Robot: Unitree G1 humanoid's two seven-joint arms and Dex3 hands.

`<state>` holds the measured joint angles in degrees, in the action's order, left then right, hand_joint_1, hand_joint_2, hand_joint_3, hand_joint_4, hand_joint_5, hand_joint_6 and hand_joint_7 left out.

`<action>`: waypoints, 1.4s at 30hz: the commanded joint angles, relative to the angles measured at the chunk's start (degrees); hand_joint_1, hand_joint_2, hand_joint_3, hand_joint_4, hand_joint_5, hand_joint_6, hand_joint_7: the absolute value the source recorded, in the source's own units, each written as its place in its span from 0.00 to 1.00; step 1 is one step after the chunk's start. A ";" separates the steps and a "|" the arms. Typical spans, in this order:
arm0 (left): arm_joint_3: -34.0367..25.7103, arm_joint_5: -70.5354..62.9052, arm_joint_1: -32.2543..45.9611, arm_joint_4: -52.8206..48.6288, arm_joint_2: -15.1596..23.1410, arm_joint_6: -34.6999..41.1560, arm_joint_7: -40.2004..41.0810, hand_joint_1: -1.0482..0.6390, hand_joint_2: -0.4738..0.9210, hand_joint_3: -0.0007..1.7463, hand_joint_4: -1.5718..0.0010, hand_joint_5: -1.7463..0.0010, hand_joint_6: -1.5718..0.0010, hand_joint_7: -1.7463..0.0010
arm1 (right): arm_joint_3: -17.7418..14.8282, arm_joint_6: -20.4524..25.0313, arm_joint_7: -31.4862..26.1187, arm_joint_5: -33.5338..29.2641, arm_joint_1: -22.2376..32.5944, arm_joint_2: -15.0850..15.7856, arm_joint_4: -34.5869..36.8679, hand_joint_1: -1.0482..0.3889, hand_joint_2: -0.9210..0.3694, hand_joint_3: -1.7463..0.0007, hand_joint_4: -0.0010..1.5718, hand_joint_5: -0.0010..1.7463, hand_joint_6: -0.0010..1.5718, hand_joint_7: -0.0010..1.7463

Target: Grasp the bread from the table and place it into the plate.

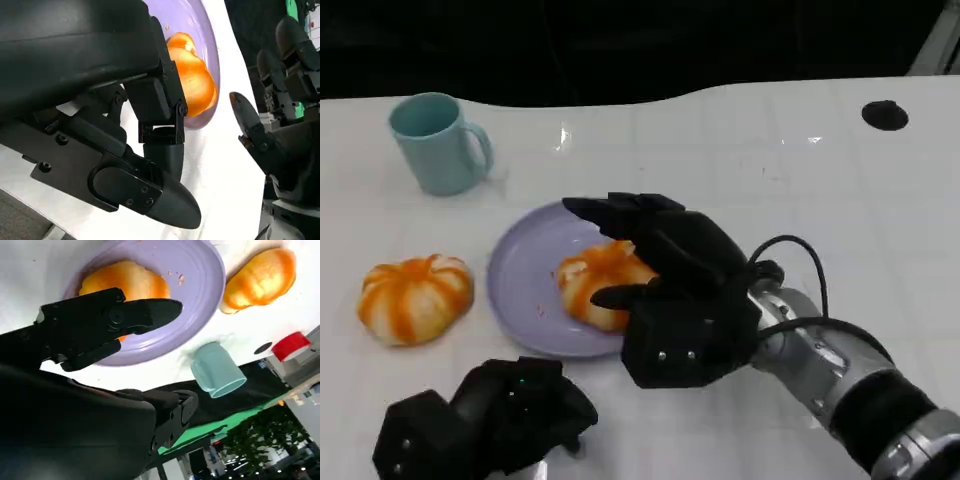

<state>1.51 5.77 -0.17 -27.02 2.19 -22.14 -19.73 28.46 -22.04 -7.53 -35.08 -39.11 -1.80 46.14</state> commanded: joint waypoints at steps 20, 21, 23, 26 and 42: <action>-0.33 -0.03 -0.33 -2.02 0.46 0.44 -0.03 0.01 0.94 0.00 0.44 0.13 0.18 0.55 | -8.41 -18.84 -6.73 4.96 17.68 12.20 -17.70 0.54 0.03 0.97 0.24 0.42 0.42 0.10; -0.37 -0.06 -0.40 -2.03 0.50 0.57 0.06 0.01 0.94 0.00 0.44 0.13 0.18 0.55 | -9.06 -19.80 -7.16 5.19 18.40 12.38 -17.84 0.56 0.04 0.96 0.26 0.47 0.46 0.11; -0.50 0.06 -0.63 -2.43 0.50 0.32 -0.03 0.01 0.94 0.00 0.44 0.13 0.18 0.55 | -10.13 -21.37 -7.67 5.53 19.72 12.93 -17.94 0.58 0.26 0.65 0.28 0.57 0.50 0.17; -0.56 -0.11 -1.08 -3.10 0.52 -0.13 0.08 0.02 0.94 0.00 0.44 0.13 0.19 0.56 | -11.51 -22.94 -8.23 5.45 21.34 13.87 -17.94 0.57 0.38 0.46 0.35 0.65 0.51 0.27; -0.29 -0.28 -0.27 -1.37 0.01 0.46 0.63 0.01 0.94 0.00 0.44 0.13 0.18 0.56 | -16.84 -27.47 -5.05 10.33 32.63 17.73 -22.28 0.56 0.37 0.34 0.56 0.95 0.51 0.68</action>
<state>1.53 5.61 -1.15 -28.44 1.74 -22.49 -19.53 12.73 -49.40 -14.16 -26.56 -8.21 14.18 26.00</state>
